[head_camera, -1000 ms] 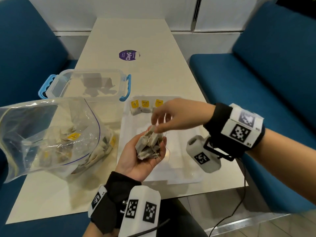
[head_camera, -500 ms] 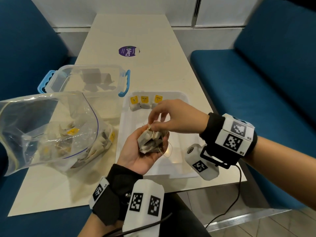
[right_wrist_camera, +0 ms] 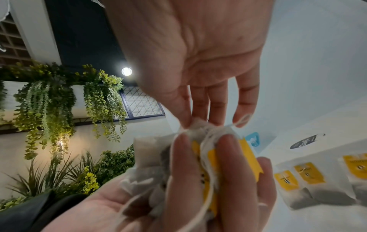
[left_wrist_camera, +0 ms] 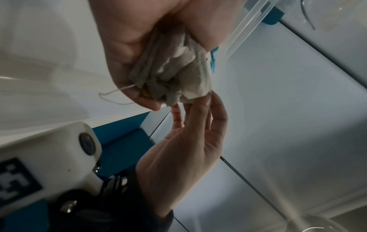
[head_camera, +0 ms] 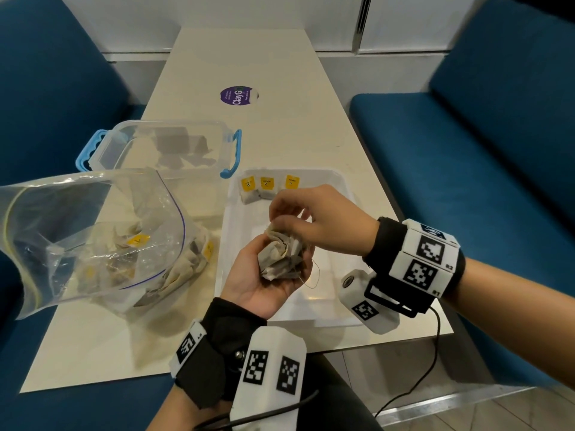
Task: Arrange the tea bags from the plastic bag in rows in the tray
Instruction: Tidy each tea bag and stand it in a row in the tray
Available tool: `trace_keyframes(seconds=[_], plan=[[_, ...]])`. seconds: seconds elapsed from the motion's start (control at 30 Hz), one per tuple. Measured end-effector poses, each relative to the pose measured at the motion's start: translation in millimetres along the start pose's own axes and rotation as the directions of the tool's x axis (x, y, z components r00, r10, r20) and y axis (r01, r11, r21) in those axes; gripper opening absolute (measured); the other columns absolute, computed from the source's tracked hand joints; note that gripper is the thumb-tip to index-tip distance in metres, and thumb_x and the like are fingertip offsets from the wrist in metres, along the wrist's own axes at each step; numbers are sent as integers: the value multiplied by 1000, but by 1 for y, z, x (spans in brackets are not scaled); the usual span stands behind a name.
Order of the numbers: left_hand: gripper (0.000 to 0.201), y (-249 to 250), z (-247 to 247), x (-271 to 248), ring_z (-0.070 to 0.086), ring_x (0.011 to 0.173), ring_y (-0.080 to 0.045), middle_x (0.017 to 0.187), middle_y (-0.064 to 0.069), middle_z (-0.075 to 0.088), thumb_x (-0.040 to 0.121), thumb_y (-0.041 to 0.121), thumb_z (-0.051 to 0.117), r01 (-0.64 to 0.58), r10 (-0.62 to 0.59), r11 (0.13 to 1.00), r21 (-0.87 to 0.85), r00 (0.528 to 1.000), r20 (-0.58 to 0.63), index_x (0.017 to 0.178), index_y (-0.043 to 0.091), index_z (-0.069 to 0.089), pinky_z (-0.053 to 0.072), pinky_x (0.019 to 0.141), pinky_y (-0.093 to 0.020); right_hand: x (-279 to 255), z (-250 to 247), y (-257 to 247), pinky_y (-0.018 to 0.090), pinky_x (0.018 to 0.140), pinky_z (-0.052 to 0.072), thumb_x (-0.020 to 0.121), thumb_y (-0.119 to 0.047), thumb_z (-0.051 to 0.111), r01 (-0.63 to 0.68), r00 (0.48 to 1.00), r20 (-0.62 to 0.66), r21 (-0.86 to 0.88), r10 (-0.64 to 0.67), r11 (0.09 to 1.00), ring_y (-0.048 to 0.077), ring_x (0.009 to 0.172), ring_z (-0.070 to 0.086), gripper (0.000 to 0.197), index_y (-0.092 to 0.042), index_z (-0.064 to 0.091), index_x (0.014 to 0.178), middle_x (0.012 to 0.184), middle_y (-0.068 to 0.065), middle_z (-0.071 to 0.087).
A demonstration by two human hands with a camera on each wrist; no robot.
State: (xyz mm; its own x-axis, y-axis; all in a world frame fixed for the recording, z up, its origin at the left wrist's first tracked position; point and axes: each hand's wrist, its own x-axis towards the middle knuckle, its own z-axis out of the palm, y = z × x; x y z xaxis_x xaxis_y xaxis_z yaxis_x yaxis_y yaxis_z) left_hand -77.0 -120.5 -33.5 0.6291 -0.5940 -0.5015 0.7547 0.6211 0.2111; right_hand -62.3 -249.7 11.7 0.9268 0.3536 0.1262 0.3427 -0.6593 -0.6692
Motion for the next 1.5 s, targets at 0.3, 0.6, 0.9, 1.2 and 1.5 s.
trace_keyframes(seconds=[0.3,0.6,0.9,1.2,1.5], plan=[[27,1,-6,6,58,80,-26,83,-19,64,90,22,47,62,-62,997,-49,998,-8,99,-1,60,56,59,-29,5,-1,5,14,62,42,93,-5,46,-99,978,-162,181,129,978,6,66,50,15,-19,47,93,78,-5,55],[17,3,-24,10,59,81,-29,89,-18,64,82,15,53,26,-28,997,-76,999,-16,93,11,66,57,60,-32,25,-33,18,32,74,56,84,1,48,-290,953,-56,108,297,951,24,78,65,25,-11,66,96,98,13,67],[20,-2,-34,14,58,80,-31,90,-18,63,82,14,52,15,-20,995,-101,999,-49,97,11,64,57,57,-33,79,-25,90,23,64,50,86,-11,61,-595,800,-65,54,597,802,20,82,58,18,-10,60,104,90,5,59],[24,-5,-38,17,58,81,-31,89,-18,63,78,13,54,14,-21,994,-111,998,-61,99,11,66,57,59,-34,89,2,127,51,75,57,92,-3,40,-727,684,41,108,728,678,31,79,71,23,-7,49,113,103,18,63],[26,-7,-37,17,58,81,-31,90,-19,64,79,13,54,22,-29,995,-99,997,-77,102,11,65,55,58,-34,88,11,132,41,69,60,89,-7,44,-691,715,37,-111,698,714,23,69,72,18,-18,53,100,80,8,69]])
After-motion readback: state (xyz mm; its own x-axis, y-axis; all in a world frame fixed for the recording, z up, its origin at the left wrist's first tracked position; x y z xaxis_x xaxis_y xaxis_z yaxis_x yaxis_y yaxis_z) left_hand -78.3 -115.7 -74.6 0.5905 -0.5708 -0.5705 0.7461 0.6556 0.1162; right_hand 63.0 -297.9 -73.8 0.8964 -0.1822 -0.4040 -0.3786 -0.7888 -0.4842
